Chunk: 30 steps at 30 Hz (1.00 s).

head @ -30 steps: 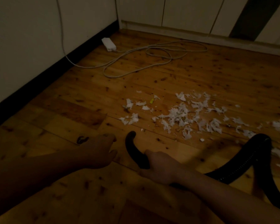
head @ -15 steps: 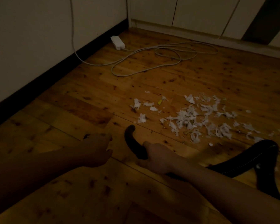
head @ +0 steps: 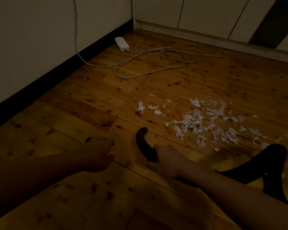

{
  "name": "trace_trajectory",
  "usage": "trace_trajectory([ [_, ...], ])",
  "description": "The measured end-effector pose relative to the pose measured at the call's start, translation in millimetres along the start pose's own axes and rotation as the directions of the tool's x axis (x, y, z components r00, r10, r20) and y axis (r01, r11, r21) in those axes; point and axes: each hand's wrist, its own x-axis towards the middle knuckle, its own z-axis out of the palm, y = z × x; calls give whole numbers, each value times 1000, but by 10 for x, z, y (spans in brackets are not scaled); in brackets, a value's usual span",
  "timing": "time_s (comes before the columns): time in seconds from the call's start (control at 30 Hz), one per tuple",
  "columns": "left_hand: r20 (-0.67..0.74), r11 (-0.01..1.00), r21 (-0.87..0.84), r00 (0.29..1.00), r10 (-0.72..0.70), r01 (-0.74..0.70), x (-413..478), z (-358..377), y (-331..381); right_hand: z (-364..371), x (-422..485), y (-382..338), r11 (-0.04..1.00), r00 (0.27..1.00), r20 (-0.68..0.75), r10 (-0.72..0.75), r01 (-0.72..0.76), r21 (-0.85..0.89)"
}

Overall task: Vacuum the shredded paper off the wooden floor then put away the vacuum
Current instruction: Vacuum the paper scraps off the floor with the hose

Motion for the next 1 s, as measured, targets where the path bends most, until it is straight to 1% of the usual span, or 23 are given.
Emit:
trace_trajectory([
  [0.27, 3, 1000, 15, 1000, 14, -14, -14, -6, 61, -23, 62, 0, 1000, 1000, 14, -23, 23, 16],
  [0.43, 3, 1000, -16, 1000, 18, -18, -8, -23, 79, -108, 262, -72, 999, 1000, -2, -26, 26, 43],
  [0.57, 4, 999, -35, 999, 33, -33, 77, -53, 105, -184, 405, -145, 997, 998, 0, -56, 56, 50],
  [0.77, -12, 997, -55, 999, 45, -46, 191, -72, 124, -255, 526, -226, 994, 997, -30, -66, 68, 90],
  [0.9, -26, 998, -48, 999, 28, -30, 241, -62, 60, -323, 521, -188, 994, 994, -101, -40, 50, 99],
  [1.0, -23, 999, -49, 1000, 10, -11, 264, -34, 13, -377, 554, -134, 995, 996, -91, -23, 31, 97],
])
